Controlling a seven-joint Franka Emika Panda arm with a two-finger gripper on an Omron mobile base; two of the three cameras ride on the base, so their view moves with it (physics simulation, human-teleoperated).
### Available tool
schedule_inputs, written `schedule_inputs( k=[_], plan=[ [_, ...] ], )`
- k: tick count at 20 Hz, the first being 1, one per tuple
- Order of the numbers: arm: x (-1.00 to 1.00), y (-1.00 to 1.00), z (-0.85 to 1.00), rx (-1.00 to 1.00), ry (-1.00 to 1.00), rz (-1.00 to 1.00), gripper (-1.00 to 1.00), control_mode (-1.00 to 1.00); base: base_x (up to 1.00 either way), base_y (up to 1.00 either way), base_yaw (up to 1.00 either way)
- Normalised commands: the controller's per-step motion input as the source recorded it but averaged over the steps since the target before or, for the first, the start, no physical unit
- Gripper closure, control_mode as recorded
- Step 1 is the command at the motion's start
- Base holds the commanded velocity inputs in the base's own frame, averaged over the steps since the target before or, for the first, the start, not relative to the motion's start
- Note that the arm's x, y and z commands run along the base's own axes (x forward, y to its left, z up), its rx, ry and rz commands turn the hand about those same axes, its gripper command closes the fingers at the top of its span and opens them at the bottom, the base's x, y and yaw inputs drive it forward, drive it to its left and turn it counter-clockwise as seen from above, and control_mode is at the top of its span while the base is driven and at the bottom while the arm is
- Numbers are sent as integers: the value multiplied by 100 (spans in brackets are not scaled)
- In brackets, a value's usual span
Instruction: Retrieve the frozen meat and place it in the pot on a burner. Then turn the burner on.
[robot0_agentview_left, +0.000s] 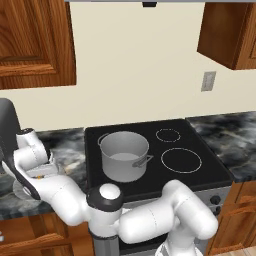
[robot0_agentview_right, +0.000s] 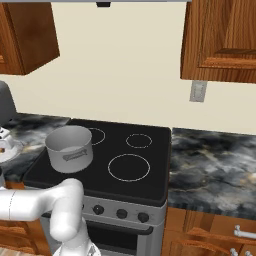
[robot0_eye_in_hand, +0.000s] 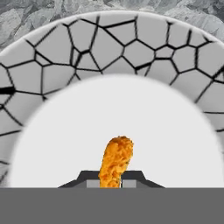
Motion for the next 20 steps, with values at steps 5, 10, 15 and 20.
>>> schedule_inputs(
  k=[5,10,15,20],
  plan=[
    [-36,-14,60,1,-7,-1,100,-100,0,0,0],
    [-51,-35,51,4,-8,-2,100,-100,0,0,0],
    [-71,-66,25,2,-14,-3,100,-100,0,0,0],
    [-69,-96,41,2,-11,-4,100,-100,0,0,0]
  ],
)
